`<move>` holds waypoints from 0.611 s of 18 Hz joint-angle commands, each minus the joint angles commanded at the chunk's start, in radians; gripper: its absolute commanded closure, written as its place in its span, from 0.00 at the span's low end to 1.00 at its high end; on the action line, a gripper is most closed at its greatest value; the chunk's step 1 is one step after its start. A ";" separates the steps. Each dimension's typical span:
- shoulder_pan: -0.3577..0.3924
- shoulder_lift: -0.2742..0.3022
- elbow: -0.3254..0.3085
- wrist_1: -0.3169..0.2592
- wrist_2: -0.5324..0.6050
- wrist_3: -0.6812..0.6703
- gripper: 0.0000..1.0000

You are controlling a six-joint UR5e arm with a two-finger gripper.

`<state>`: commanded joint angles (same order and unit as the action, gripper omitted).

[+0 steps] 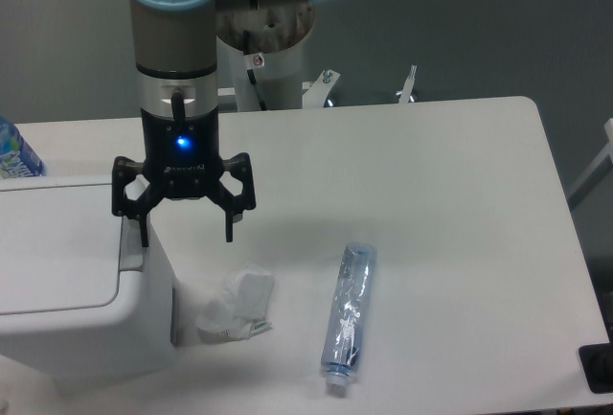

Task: Open the trash can
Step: 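Push the gripper fingers against the lid edge to flip it open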

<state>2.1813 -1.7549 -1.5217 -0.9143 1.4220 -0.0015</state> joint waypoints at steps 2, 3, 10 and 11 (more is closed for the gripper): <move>0.000 -0.002 -0.003 0.000 0.000 0.000 0.00; 0.000 -0.003 -0.003 0.000 0.000 0.000 0.00; -0.011 -0.008 -0.003 0.002 0.000 0.000 0.00; -0.011 -0.008 -0.003 0.002 0.000 0.000 0.00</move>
<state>2.1706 -1.7625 -1.5248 -0.9127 1.4220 -0.0015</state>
